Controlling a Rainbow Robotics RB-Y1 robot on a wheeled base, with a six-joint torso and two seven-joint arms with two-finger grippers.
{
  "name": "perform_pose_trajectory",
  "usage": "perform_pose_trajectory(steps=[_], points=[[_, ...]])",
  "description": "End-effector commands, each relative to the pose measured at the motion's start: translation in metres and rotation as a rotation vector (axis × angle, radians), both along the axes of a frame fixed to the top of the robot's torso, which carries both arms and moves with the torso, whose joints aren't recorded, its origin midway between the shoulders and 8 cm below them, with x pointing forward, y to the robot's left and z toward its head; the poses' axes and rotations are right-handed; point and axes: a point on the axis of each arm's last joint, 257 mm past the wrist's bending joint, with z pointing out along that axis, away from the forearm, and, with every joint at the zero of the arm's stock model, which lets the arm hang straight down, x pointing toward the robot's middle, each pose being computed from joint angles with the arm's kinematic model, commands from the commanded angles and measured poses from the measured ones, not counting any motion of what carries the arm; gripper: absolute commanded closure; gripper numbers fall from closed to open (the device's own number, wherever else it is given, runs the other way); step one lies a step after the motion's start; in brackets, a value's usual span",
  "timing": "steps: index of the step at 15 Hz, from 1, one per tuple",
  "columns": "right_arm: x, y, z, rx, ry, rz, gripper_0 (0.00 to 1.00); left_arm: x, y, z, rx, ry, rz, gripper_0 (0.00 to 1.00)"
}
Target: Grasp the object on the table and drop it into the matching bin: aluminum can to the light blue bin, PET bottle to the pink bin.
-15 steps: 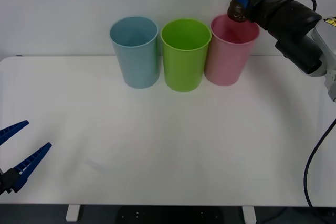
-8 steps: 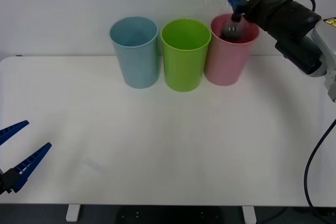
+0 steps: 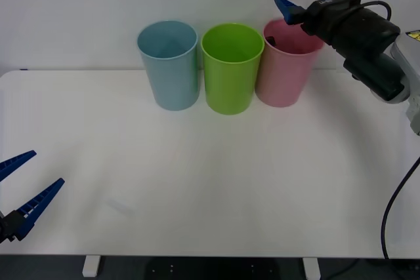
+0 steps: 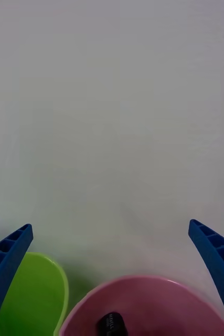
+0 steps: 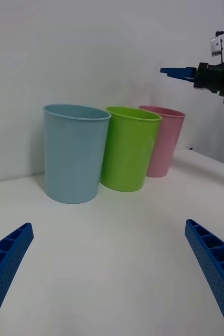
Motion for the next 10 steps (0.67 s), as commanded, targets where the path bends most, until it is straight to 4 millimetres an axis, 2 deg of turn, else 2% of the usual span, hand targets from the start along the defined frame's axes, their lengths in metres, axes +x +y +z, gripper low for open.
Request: perform_pose_trajectory(steps=[1, 5, 10], points=[[-0.024, 0.004, -0.003, -0.007, -0.024, 0.031, 0.00, 0.000, 0.000, 0.000, 0.000, 0.000, 0.000, 0.00], [-0.061, 0.009, -0.016, -0.016, -0.034, 0.084, 0.00, 0.000, 0.000, 0.000, 0.000, 0.000, 0.000, 0.00], [-0.112, 0.009, -0.042, -0.050, -0.015, 0.209, 0.00, 0.000, 0.000, 0.000, 0.000, 0.000, 0.000, 0.00]])
